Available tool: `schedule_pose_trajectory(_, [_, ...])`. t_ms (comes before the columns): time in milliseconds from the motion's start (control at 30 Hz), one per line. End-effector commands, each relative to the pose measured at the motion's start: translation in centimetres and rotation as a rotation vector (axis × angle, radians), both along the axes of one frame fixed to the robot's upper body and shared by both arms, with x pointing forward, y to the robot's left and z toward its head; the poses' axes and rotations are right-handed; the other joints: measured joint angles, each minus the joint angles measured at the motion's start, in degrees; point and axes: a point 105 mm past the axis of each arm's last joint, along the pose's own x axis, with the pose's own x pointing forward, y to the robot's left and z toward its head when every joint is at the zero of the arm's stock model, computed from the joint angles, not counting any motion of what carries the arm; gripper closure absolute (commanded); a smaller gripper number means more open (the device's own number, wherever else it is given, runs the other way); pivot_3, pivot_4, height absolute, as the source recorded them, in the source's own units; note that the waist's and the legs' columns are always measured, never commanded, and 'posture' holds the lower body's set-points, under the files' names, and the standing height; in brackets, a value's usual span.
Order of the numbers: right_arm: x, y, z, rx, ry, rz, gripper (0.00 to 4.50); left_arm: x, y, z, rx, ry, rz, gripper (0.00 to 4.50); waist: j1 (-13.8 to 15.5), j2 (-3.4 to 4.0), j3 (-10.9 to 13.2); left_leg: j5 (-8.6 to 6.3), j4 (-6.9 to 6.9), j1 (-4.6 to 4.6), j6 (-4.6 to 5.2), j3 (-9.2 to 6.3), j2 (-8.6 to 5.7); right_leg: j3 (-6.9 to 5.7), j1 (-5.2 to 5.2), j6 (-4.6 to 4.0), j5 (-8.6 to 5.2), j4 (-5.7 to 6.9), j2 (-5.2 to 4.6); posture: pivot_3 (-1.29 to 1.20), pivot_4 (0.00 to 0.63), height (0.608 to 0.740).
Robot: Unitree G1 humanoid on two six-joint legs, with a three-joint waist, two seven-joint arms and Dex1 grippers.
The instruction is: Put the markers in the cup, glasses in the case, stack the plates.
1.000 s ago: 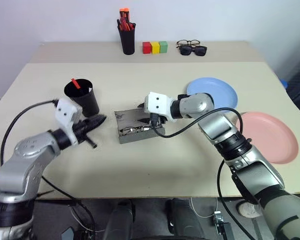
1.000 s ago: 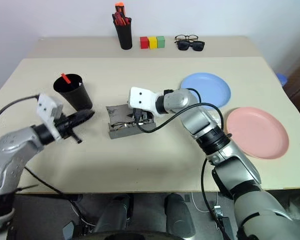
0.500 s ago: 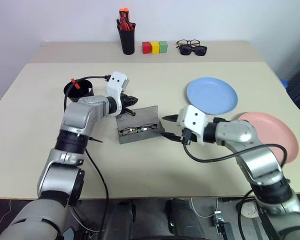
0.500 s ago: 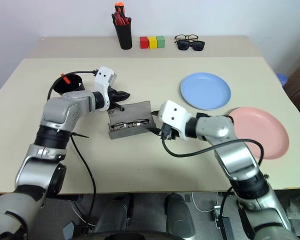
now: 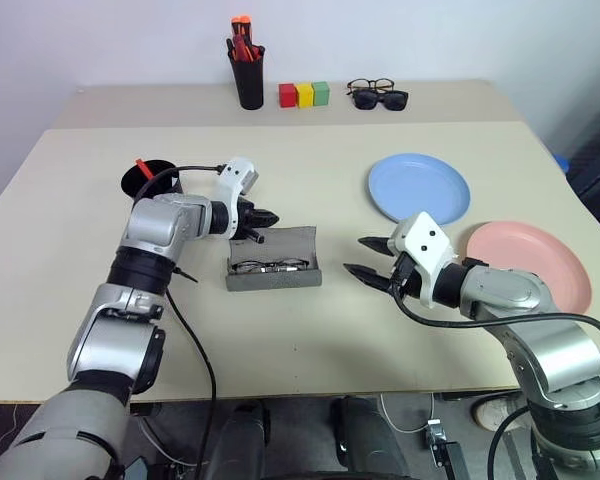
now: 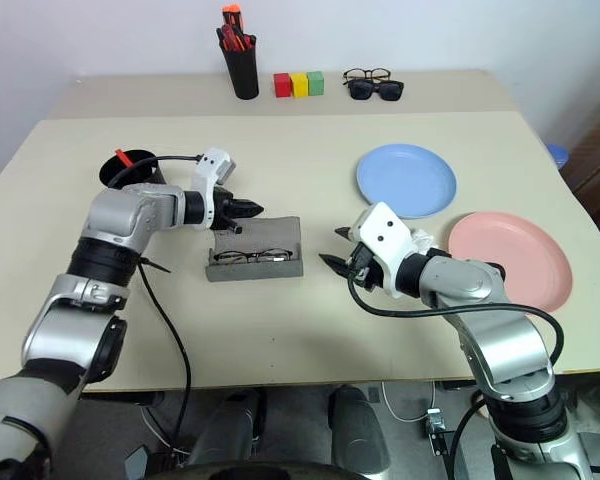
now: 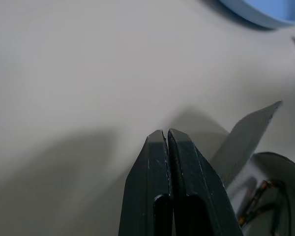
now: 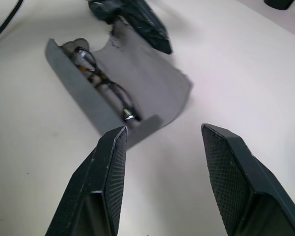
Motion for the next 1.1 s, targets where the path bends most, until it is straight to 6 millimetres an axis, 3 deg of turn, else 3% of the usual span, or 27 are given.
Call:
schedule_pose_trajectory(33, [0.3, -0.2, 0.9, -0.003, -0.044, -0.002, 2.10, -1.2, 0.3, 1.1, 0.000, -0.043, -0.026, 4.43, 0.1, 0.00, 0.0, 0.00, 0.01, 0.00, 0.00, 0.00, 0.00, 0.00, 0.01, 0.00, 0.00, 0.00, -0.01, 0.00, 0.150, 0.740])
schedule_pose_trajectory(367, [2.4, -1.1, 0.7, -0.031, -0.060, -0.056, 2.10, -7.0, 1.8, 0.1, 0.048, -0.088, -0.058, 4.43, 0.1, 0.02, 0.0, 0.00, 0.02, 0.03, 0.00, 0.03, 0.02, 0.04, 0.04, -0.01, 0.00, -0.01, -0.01, 0.00, 0.150, 0.740])
schedule_pose_trajectory(467, [4.2, -2.2, 0.7, -0.047, -0.072, -0.144, 2.10, -8.6, 2.1, -0.3, 0.066, -0.126, -0.090, 4.43, 0.0, 0.02, 0.0, 0.00, 0.01, 0.04, 0.00, 0.04, 0.02, 0.04, 0.03, -0.01, 0.00, -0.01, -0.01, 0.00, 0.150, 0.740])
schedule_pose_trajectory(600, [7.0, -4.5, -0.1, -0.138, -0.083, -0.307, 2.10, -10.5, 1.7, 0.7, -0.003, -0.256, -0.178, 4.43, 0.2, 0.02, 0.0, 0.00, 0.00, 0.03, 0.00, 0.07, 0.02, 0.06, 0.01, -0.04, -0.01, -0.02, -0.03, 0.00, 0.150, 0.740])
schedule_pose_trajectory(700, [8.9, -6.2, -1.2, -0.276, -0.122, -0.387, 2.10, -11.2, 1.6, 1.7, -0.067, -0.338, -0.187, 4.43, 0.5, 0.02, 0.0, 0.00, 0.00, 0.01, 0.00, 0.06, 0.02, 0.05, 0.01, -0.05, -0.01, -0.06, -0.04, 0.00, 0.150, 0.740])
schedule_pose_trajectory(867, [10.8, -7.4, -2.7, -0.380, -0.135, -0.425, 2.10, -11.3, 1.9, 1.4, -0.075, -0.340, -0.171, 4.43, 0.6, 0.03, 0.0, 0.00, 0.00, 0.00, 0.00, 0.10, 0.00, 0.06, 0.02, -0.04, -0.01, -0.09, -0.06, 0.00, 0.150, 0.740])
schedule_pose_trajectory(967, [11.6, -7.9, -2.9, -0.407, -0.156, -0.453, 3.00, -11.3, 1.8, 1.3, -0.066, -0.357, -0.168, 4.50, 0.4, 0.03, 0.0, 0.00, 0.00, 0.01, 0.00, 0.10, 0.00, 0.06, 0.02, -0.04, 0.00, -0.08, -0.05, 0.00, 0.150, 0.740])
schedule_pose_trajectory(1067, [11.6, -8.0, -2.7, -0.431, -0.184, -0.445, 4.45, -11.5, 1.6, 1.3, -0.085, -0.354, -0.178, 4.50, 0.3, 0.03, 0.0, 0.00, 0.00, 0.01, 0.00, 0.09, 0.00, 0.06, 0.01, -0.04, 0.00, -0.06, -0.04, 0.00, 0.150, 0.740])
schedule_pose_trajectory(1100, [11.6, -8.0, -2.5, -0.439, -0.199, -0.443, 4.45, -11.6, 1.5, 1.2, -0.095, -0.351, -0.182, 4.50, 0.3, 0.03, 0.0, 0.00, 0.00, 0.01, 0.00, 0.09, 0.00, 0.06, 0.01, -0.04, 0.00, -0.05, -0.04, 0.00, 0.150, 0.740])
